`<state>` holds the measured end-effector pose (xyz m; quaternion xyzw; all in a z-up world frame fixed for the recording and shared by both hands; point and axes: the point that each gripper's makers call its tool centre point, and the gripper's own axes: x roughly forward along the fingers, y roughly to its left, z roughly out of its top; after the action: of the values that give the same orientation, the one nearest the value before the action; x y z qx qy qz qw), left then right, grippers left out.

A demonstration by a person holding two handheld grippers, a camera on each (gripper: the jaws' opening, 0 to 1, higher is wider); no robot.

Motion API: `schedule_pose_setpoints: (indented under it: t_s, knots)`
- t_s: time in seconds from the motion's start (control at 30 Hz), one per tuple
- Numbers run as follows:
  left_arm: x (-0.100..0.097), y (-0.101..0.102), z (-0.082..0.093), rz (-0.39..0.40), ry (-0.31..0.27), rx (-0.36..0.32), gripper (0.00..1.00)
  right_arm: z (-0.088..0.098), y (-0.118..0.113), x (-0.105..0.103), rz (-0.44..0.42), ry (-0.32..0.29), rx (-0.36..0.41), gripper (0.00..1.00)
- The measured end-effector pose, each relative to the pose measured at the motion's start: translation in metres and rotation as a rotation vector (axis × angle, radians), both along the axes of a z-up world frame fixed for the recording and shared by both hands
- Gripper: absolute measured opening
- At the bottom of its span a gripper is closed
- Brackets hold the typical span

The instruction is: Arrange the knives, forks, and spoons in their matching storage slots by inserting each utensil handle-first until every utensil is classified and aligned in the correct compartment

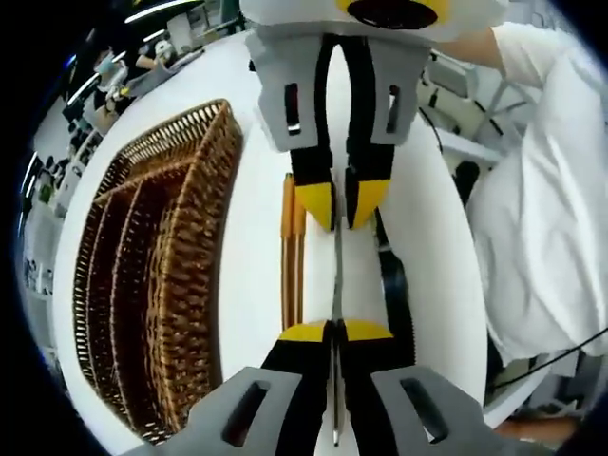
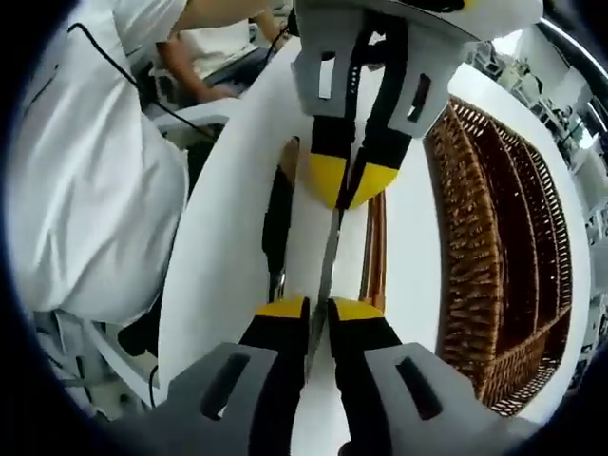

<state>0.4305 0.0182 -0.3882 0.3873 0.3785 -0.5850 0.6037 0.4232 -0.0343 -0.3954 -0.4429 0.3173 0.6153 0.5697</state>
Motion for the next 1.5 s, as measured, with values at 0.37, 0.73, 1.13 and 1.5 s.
schedule_pose_setpoints:
  t_s: [0.37, 0.73, 1.13, 1.5]
  knots:
    - [-0.004, 0.003, 0.000, 0.011, -0.008, -0.025, 0.03, 0.002, -0.004, 0.003, -0.006, -0.029, 0.027, 0.03]
    - [-0.001, 0.022, 0.005, -0.011, -0.098, -0.035, 0.07, 0.003, -0.009, 0.005, -0.013, -0.006, 0.029, 0.02]
    - [-0.001, 0.033, 0.000, -0.010, -0.140, -0.016, 0.07, 0.004, -0.016, 0.002, -0.008, 0.019, 0.014, 0.02]
    - [0.002, 0.033, -0.003, 0.019, -0.108, -0.014, 0.03, 0.002, -0.017, 0.003, -0.001, 0.021, 0.013, 0.04]
